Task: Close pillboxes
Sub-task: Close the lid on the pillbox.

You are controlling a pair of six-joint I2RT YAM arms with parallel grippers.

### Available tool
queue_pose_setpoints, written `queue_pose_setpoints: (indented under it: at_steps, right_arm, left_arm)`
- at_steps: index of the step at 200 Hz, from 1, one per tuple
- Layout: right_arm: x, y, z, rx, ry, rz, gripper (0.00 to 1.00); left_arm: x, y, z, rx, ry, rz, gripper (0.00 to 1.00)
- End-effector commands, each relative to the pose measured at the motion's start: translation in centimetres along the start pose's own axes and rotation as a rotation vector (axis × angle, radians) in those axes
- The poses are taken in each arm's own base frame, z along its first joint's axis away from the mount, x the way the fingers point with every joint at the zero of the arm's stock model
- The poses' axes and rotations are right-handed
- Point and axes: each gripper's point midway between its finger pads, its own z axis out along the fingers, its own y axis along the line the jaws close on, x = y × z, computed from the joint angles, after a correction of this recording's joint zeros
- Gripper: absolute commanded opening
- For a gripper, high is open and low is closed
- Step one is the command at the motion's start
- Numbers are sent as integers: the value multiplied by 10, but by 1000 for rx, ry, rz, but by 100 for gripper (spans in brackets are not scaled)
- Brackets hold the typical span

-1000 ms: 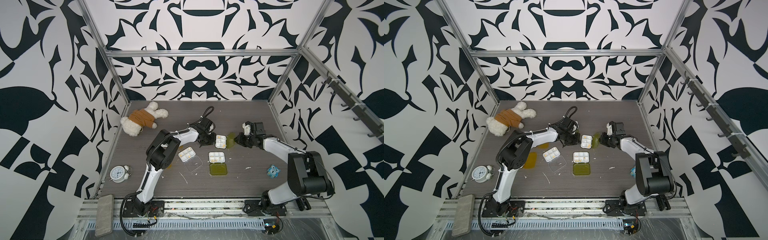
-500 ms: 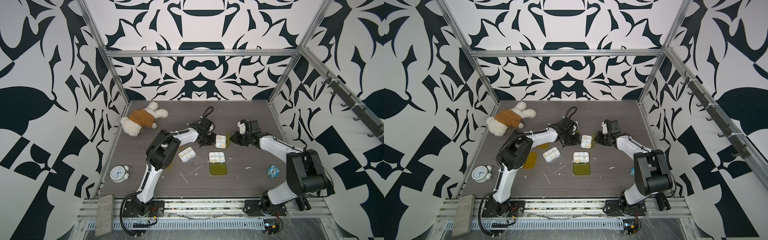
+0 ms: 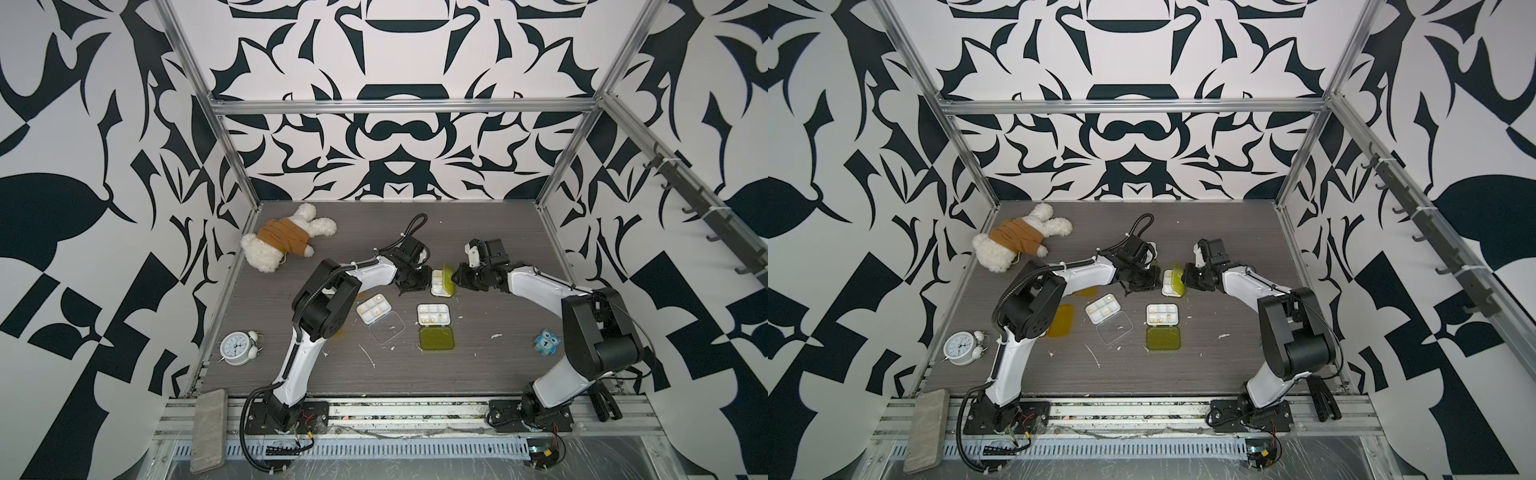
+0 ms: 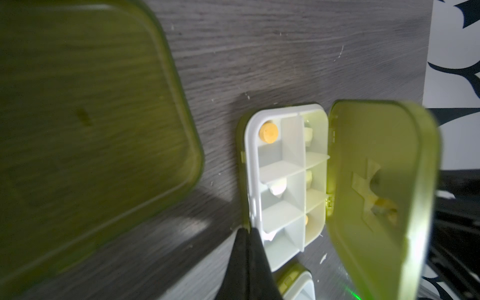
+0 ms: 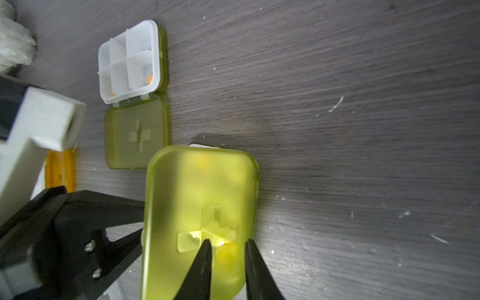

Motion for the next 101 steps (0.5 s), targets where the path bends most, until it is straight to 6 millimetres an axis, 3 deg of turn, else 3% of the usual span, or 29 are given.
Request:
queue_pose_setpoints:
  at_steps: [1,101]
  right_arm:
    - [-14,6,-4,9,-34,-21,27]
    - [-12,10,5,16,-20,-35,27]
  left_arm:
    - [8,4,-2,-15,20,-1,0]
    - [7,-2,-17,-17,3,14,0]
